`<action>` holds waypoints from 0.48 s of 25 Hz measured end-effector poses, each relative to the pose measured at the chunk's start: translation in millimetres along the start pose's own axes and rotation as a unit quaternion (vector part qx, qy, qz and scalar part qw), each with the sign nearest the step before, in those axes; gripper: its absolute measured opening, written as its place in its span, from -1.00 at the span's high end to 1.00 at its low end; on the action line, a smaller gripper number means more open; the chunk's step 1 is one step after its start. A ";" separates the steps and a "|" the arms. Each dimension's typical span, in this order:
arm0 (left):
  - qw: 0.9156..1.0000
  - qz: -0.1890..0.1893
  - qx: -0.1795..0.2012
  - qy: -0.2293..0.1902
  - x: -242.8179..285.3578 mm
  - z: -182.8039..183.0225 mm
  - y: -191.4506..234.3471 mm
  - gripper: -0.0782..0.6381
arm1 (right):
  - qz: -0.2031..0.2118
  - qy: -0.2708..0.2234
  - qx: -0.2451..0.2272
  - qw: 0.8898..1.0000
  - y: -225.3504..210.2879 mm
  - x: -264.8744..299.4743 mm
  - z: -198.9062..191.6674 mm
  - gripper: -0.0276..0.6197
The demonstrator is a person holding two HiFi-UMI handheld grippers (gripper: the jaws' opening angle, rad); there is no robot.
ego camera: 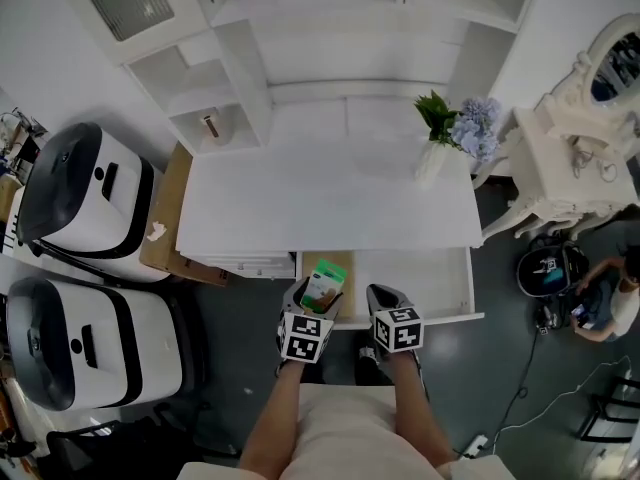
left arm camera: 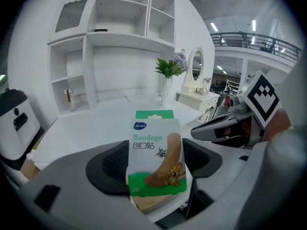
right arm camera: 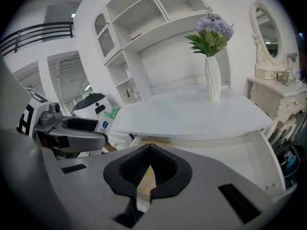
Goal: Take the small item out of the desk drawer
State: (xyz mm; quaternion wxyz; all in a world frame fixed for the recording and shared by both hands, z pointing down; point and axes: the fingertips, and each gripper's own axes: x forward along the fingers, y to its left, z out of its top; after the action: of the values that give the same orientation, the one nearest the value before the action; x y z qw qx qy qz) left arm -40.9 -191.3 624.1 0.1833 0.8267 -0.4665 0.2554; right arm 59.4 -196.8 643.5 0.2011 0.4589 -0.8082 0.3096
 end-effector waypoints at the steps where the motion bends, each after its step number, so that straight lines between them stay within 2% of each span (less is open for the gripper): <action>1: 1.000 -0.005 0.004 -0.003 -1.3 0.1 2.2 -0.22 | -0.005 -0.002 0.006 1.000 3.5 0.0 -0.9 0.84; 12: 0.999 -0.050 0.010 0.014 -10.8 -19.5 11.1 -0.22 | -0.067 -0.011 0.024 0.997 19.6 -5.6 -15.5 0.84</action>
State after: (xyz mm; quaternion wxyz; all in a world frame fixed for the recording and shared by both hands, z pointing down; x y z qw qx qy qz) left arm -60.1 -179.0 634.0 0.1942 0.8474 -0.4190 0.2622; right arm 45.9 -175.2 645.2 0.2013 0.5200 -0.7702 0.3097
